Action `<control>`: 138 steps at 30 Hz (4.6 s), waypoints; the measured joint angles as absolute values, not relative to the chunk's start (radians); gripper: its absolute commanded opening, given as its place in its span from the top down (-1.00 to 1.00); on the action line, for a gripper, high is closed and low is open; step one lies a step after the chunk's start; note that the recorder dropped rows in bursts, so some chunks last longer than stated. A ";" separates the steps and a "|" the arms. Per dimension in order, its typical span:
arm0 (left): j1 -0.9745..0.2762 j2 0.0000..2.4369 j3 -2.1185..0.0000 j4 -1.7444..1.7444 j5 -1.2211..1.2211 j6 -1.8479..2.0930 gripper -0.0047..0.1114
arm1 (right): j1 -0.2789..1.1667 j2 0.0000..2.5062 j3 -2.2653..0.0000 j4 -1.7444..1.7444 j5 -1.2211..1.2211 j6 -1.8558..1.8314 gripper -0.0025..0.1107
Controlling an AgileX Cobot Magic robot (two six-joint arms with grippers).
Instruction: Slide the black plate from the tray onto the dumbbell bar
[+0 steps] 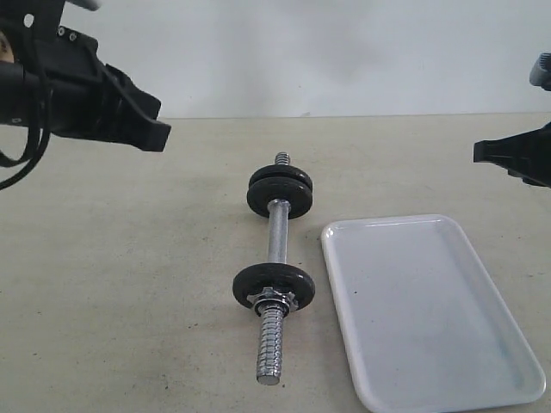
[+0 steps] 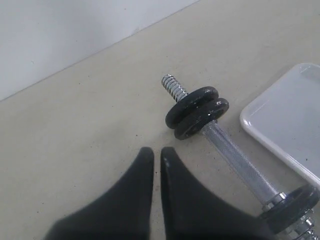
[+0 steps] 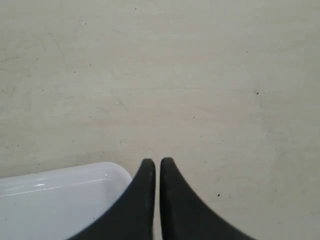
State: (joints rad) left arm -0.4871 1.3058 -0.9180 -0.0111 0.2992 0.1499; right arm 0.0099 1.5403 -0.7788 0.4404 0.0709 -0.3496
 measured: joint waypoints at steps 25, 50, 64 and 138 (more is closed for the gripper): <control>-0.487 0.781 -0.429 0.000 -0.026 0.091 0.84 | 0.129 1.538 -0.779 0.440 0.053 -0.434 0.96; -0.363 0.350 -0.085 -0.044 -0.043 0.091 0.84 | 0.428 1.211 -0.779 0.440 0.219 -0.683 0.96; -0.249 0.350 -0.026 -0.088 -0.141 0.093 0.84 | 0.428 0.650 -0.656 0.340 0.256 -0.588 0.96; 0.011 0.342 -0.004 -0.109 -0.160 0.112 0.84 | 0.428 0.394 -0.086 1.245 -0.288 -1.219 0.96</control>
